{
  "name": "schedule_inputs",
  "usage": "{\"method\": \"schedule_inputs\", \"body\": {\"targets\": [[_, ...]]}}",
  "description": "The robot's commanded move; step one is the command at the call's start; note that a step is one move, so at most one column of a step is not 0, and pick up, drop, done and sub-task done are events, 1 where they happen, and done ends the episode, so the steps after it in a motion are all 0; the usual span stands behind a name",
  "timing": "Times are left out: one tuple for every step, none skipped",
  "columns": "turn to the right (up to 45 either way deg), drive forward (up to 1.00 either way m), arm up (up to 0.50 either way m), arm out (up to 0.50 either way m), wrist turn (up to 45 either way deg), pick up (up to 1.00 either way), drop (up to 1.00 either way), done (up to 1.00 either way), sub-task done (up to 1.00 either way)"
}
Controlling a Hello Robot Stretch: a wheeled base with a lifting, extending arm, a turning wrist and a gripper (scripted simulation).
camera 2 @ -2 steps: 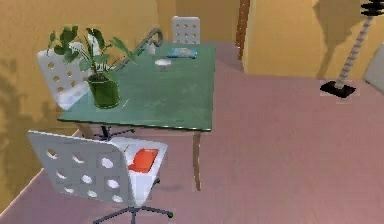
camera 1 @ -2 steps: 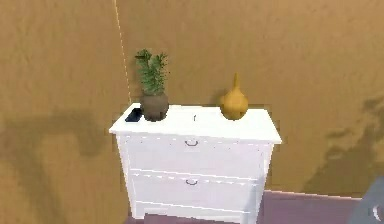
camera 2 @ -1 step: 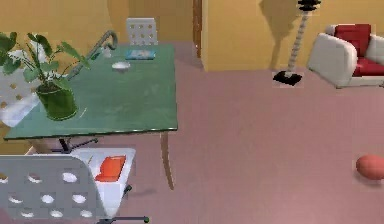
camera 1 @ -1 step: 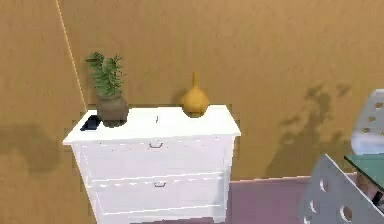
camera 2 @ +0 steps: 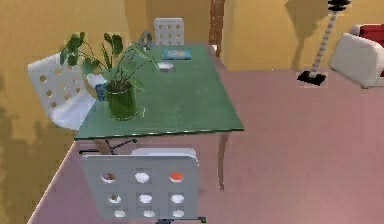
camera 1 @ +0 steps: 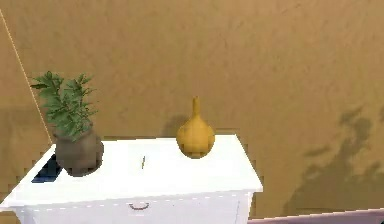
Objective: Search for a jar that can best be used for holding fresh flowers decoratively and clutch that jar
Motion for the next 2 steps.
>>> {"method": "schedule_inputs", "body": {"targets": [[-45.0, 0.0, 0.0, 0.0, 0.0, 0.0, 0.0, 0.0, 0.0], [-39.0, 0.0, 0.0, 0.0, 0.0, 0.0, 0.0, 0.0, 0.0]]}}
